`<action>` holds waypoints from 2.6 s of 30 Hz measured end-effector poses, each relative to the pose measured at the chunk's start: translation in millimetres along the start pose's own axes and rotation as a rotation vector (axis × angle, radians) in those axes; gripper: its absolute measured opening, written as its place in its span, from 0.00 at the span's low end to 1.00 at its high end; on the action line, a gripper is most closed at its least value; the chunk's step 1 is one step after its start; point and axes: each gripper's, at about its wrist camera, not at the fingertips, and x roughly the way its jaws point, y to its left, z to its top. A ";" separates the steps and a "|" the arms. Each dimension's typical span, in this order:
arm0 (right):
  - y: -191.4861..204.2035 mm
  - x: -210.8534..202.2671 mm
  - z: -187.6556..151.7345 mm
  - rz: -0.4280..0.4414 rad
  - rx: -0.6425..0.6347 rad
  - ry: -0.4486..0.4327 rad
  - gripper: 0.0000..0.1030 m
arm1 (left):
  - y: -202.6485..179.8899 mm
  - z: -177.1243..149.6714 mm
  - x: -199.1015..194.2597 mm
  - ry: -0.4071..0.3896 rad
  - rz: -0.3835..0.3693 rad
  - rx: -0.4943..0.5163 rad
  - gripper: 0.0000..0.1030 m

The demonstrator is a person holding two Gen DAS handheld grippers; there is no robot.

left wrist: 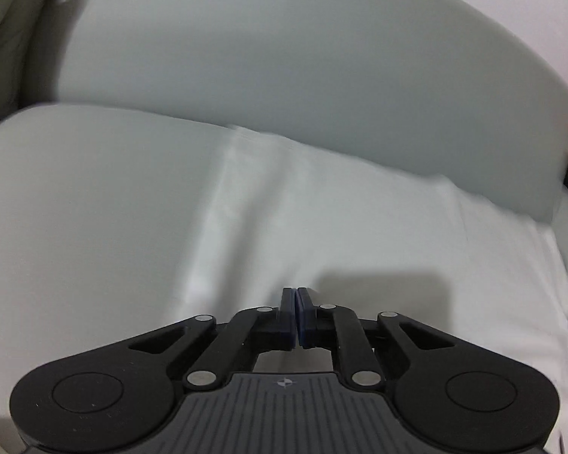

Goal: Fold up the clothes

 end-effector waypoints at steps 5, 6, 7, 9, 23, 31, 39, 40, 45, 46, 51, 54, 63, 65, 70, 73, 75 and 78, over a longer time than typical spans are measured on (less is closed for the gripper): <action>28.3 -16.8 -10.2 -0.130 -0.136 -0.068 0.00 | 1.9 9.4 -6.9 -0.031 0.316 0.070 0.09; 35.2 -21.5 -11.5 -0.138 -0.140 -0.071 0.02 | 2.9 13.0 -12.8 -0.022 0.271 0.064 0.10; 42.0 -26.2 -12.8 -0.146 -0.143 -0.073 0.07 | 3.9 16.6 -18.7 -0.012 0.226 0.057 0.10; 55.6 -35.6 -15.4 -0.162 -0.150 -0.077 0.14 | 5.9 23.8 -30.6 0.006 0.136 0.045 0.13; 139.3 -274.7 17.5 0.576 -0.135 -0.179 0.45 | -13.8 47.7 -256.7 -0.054 -0.658 0.015 0.29; 172.1 -263.3 41.8 0.554 -0.322 -0.368 0.48 | -35.8 76.7 -218.4 -0.201 -0.478 0.053 0.22; 127.1 28.3 16.5 0.263 -0.486 0.047 0.19 | -94.9 1.4 -35.9 -0.041 -0.305 0.339 0.05; 121.3 48.2 3.2 0.267 -0.520 0.087 0.19 | -100.0 -11.3 -26.2 -0.037 -0.290 0.412 0.06; 109.7 94.2 -30.5 0.257 -0.604 0.133 0.05 | -116.9 -15.2 3.7 -0.140 -0.202 0.501 0.22; 108.0 96.6 -27.2 0.254 -0.573 0.103 0.03 | -109.2 -3.2 13.5 -0.165 -0.154 0.458 0.22; 80.0 132.2 39.2 0.086 -0.365 -0.104 0.00 | -64.8 50.9 63.5 -0.234 0.146 0.280 0.29; 69.5 131.6 51.6 -0.111 -0.367 -0.242 0.00 | -43.8 67.3 74.1 -0.232 0.271 0.234 0.28; 90.7 79.1 36.7 -0.272 -0.387 -0.262 0.11 | -13.5 57.7 3.3 -0.097 0.347 0.213 0.26; 94.1 30.4 34.7 -0.196 -0.353 -0.262 0.20 | 1.5 46.5 -42.4 -0.084 0.264 0.184 0.26; 80.6 -121.9 10.0 -0.031 -0.381 -0.261 0.35 | 28.3 11.5 -186.1 -0.147 0.088 0.212 0.32; 77.2 -201.0 -2.0 0.038 -0.379 -0.241 0.38 | 36.7 -12.2 -263.1 -0.177 0.003 0.229 0.32; 74.6 -245.6 -7.6 0.083 -0.368 -0.252 0.41 | 42.4 -27.8 -302.1 -0.186 -0.058 0.237 0.34; 66.3 -295.9 -34.0 0.124 -0.353 -0.259 0.55 | 46.2 -61.4 -336.5 -0.145 -0.109 0.237 0.42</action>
